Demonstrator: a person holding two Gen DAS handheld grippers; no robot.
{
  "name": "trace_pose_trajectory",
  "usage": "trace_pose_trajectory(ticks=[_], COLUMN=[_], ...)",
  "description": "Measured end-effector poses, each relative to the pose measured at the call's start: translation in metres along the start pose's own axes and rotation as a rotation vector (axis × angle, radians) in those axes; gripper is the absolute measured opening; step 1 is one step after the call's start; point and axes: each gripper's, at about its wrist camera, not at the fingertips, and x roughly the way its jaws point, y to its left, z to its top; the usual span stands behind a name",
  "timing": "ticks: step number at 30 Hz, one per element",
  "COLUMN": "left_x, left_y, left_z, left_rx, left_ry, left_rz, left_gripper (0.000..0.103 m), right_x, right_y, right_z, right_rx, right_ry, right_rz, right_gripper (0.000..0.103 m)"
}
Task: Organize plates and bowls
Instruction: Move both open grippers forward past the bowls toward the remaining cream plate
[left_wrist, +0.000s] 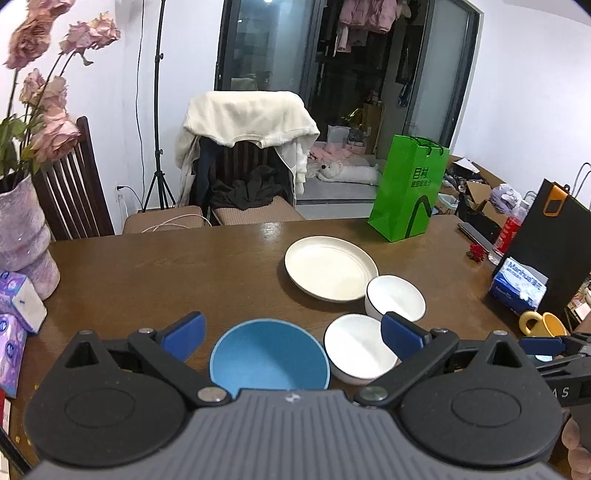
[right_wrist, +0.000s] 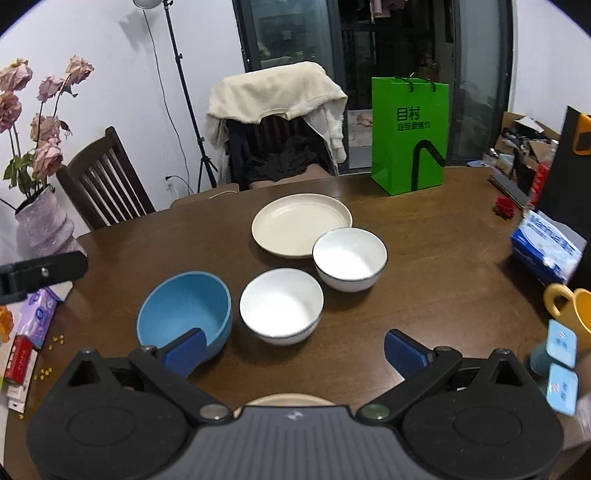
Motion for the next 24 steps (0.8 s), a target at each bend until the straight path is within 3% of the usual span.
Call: trace_pose_trajectory(ticks=[24], left_x=[0.111], left_y=[-0.02], left_z=[0.075], left_rx=[-0.002], left_ry=[0.028], left_rz=[0.033], left_gripper=[0.103], right_x=[0.092], right_y=[-0.055], right_z=[0.1], right_rx=[0.011], right_ry=[-0.001], right_rz=[0.017], right_gripper=[0.103])
